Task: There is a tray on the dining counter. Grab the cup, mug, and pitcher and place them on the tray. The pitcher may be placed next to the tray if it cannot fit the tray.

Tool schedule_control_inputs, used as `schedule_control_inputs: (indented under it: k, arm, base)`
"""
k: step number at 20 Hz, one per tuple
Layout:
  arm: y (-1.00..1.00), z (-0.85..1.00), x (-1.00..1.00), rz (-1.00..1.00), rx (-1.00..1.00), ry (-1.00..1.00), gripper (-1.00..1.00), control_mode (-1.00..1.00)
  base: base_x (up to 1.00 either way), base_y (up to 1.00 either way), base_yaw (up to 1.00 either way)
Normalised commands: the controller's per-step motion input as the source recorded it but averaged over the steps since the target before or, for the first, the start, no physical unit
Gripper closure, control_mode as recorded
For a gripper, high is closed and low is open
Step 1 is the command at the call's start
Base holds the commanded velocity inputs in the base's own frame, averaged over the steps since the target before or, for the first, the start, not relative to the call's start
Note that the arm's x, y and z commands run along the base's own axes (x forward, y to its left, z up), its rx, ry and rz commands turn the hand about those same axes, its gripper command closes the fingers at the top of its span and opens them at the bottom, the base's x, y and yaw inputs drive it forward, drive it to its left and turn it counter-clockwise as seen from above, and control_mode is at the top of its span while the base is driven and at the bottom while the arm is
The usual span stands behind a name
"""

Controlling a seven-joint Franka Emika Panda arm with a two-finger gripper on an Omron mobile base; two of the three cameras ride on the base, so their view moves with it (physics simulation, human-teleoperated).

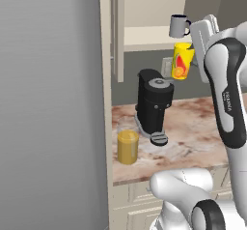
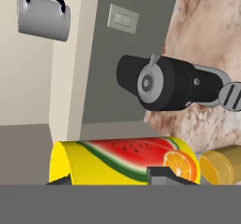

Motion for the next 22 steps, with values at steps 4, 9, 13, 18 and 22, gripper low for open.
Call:
schedule_control_inputs:
  k: [4,9,13,18,22]
  arm:
    - [0.00,-0.22,-0.77,0.00,-0.01,0.00,1.00,-1.00]
    - [0.00,-0.26,-0.56,-0.04,0.00,0.00,1.00,-1.00]
    - [0.00,-0.20,-0.37,-0.01,0.00,0.00,1.00,-1.00]
    - [0.00,-0.03,-0.09,0.00,0.00,0.03,1.00,-1.00]
    - [0.00,-0.06,0.00,0.00,0.00,0.06,1.00,-1.00]
  base:
    - [0.00,0.00,0.00]
    - [0.00,0.00,0.00]
    - [0.00,0.00,0.00]
    - [0.00,0.00,0.00]
    - [0.00,0.00,0.00]
